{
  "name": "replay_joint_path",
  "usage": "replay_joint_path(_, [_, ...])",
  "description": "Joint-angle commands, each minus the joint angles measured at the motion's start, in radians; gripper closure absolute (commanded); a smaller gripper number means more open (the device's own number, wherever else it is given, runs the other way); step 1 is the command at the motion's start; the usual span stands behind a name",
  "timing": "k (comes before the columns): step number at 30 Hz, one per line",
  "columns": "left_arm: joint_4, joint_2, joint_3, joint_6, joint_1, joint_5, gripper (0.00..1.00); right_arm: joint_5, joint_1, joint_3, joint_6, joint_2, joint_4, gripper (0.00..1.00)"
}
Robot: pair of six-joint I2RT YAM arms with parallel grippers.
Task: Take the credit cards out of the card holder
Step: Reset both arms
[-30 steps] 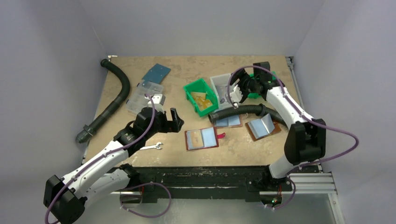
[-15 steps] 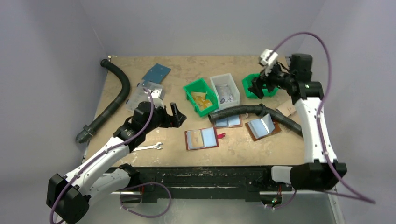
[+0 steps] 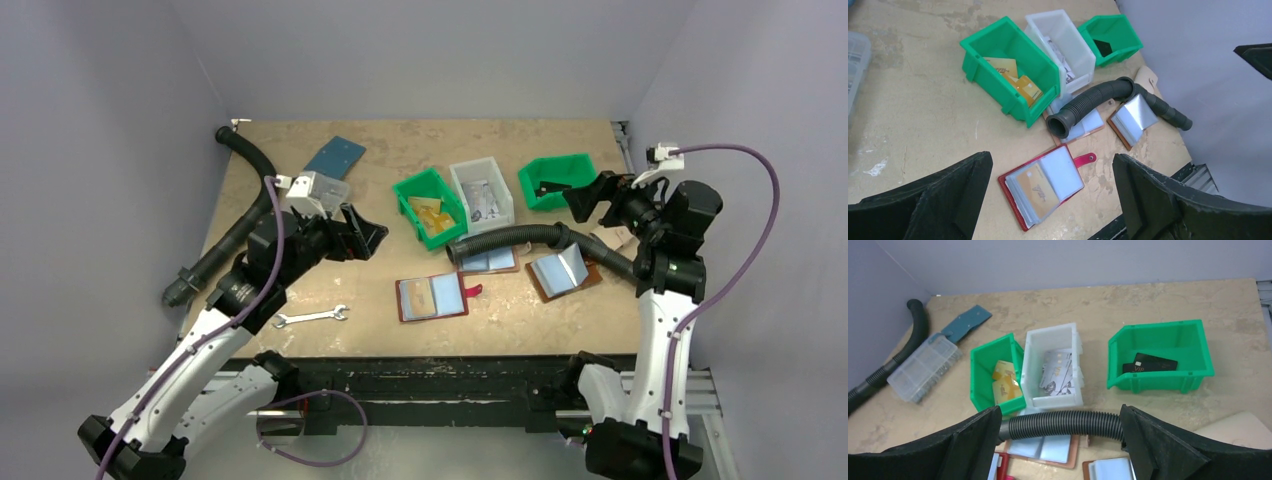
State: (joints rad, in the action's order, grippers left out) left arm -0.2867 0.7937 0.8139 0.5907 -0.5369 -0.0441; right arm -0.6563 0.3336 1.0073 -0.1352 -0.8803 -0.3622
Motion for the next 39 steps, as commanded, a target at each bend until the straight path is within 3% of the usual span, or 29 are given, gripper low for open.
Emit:
replay_joint_path(1, [-0.095,-0.044,0.086,0.002,0.007,0.02,0.0,0.051,0.0,0.003,-0.099,0.038,0.021,0.01])
replay_joint_path(7, [-0.118,-0.102,0.094,0.015,0.006,0.0,0.0,-0.105,0.001,0.033,0.082,0.104,-0.06,0.01])
replay_joint_path(22, [-0.115,-0.155,0.05,0.003,0.007,-0.037,0.0,-0.014,0.0,0.088,-0.051,0.174,-0.105,0.01])
replay_joint_path(39, [0.129,-0.118,-0.105,-0.049,0.006,-0.196,0.0,-0.071,0.041,0.17,0.096,0.094,-0.224,0.01])
